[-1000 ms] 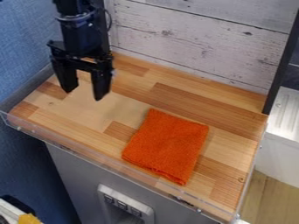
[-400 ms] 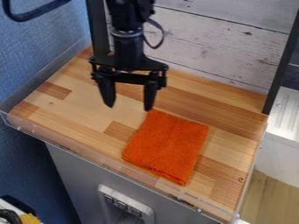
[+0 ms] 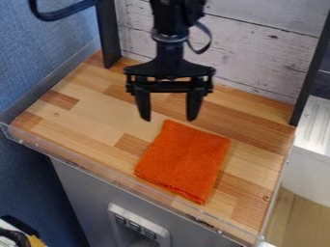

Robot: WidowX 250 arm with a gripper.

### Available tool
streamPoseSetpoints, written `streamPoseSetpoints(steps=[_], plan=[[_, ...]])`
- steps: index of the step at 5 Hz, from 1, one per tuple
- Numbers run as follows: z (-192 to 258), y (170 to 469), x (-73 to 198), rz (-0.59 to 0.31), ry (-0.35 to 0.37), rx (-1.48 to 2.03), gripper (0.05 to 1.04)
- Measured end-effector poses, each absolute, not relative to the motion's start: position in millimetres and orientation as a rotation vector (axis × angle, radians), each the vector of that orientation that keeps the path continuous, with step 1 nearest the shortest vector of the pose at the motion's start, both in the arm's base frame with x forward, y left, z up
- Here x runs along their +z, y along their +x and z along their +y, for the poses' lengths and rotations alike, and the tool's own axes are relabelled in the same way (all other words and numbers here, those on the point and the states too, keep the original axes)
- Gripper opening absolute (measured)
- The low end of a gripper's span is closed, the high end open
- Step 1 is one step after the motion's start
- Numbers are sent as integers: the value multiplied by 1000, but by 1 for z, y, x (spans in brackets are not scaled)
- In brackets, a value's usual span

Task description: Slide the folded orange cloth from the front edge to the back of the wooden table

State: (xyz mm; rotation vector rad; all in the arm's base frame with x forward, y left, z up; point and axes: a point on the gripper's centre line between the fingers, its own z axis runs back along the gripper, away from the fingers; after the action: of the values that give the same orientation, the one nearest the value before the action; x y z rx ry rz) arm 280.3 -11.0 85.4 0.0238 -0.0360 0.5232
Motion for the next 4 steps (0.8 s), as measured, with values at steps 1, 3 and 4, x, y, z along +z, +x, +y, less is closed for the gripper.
streamPoseSetpoints(steps=[1, 3, 4], plan=[[-25, 284, 89, -42, 19, 571, 953], [-43, 287, 61, -28, 16, 624, 392], [-51, 286, 44, -15, 20, 635, 168]])
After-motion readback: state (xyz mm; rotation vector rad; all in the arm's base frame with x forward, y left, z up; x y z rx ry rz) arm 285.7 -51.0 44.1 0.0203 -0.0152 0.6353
